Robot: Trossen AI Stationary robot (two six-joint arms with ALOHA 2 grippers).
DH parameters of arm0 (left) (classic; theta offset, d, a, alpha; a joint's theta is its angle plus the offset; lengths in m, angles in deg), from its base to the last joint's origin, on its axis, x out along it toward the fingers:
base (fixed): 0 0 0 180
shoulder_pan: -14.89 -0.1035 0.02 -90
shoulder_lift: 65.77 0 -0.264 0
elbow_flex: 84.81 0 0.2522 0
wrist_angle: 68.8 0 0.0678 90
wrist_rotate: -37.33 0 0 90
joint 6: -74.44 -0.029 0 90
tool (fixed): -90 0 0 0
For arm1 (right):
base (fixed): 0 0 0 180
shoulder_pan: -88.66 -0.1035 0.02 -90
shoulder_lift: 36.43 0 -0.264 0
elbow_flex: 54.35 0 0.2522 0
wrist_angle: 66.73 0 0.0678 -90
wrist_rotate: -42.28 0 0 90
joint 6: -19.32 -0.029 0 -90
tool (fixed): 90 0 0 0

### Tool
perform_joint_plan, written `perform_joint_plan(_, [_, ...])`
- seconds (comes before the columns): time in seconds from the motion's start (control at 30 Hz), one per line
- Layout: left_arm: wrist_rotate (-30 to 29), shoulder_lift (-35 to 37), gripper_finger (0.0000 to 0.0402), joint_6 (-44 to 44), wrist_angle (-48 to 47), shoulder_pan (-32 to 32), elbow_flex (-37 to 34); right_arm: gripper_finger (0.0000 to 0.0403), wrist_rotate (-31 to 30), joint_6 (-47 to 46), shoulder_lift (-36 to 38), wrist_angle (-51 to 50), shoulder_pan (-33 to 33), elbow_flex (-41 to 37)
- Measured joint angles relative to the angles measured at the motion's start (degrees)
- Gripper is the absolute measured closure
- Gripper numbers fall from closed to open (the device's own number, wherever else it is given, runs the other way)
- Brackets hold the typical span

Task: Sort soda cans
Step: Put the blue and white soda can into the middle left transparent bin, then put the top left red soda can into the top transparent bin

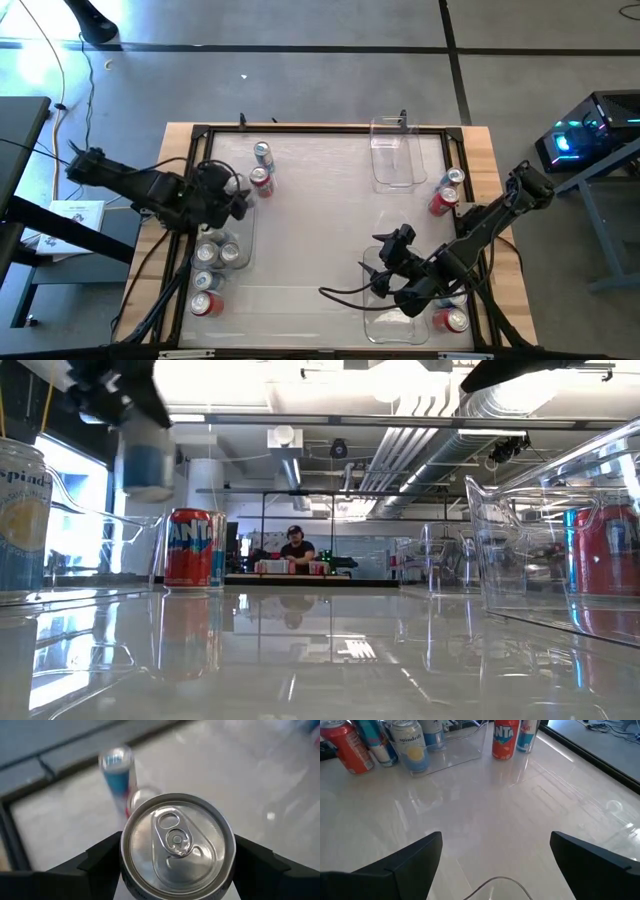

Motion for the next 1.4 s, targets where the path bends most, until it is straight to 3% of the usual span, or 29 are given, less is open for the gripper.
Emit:
perform_joint_plan(0.17, [3.86,-1.43,0.0108,4.83,-2.44,3.29,-0.83,0.0036,0.00,0.15,0.00,0.00,0.00,0.00])
perform_joint_plan(0.5, [7.60,-2.03,0.0106,15.47,3.66,9.27,-11.75,0.0036,0.00,0.15,0.00,0.00,0.00,0.00])
perform_joint_plan(0.87, [14.74,-2.01,0.0086,12.28,5.32,11.03,-12.72,0.0036,0.00,0.21,0.00,0.00,0.72,0.00])
perform_joint_plan(1.03, [14.61,-1.99,0.0066,12.70,5.10,11.00,-12.69,0.0036,-0.02,0.63,0.00,0.02,0.81,0.00])
perform_joint_plan(1.4, [16.12,-1.86,0.0063,12.61,5.19,10.98,-12.68,0.0036,-0.02,1.24,0.00,0.13,0.81,0.00])
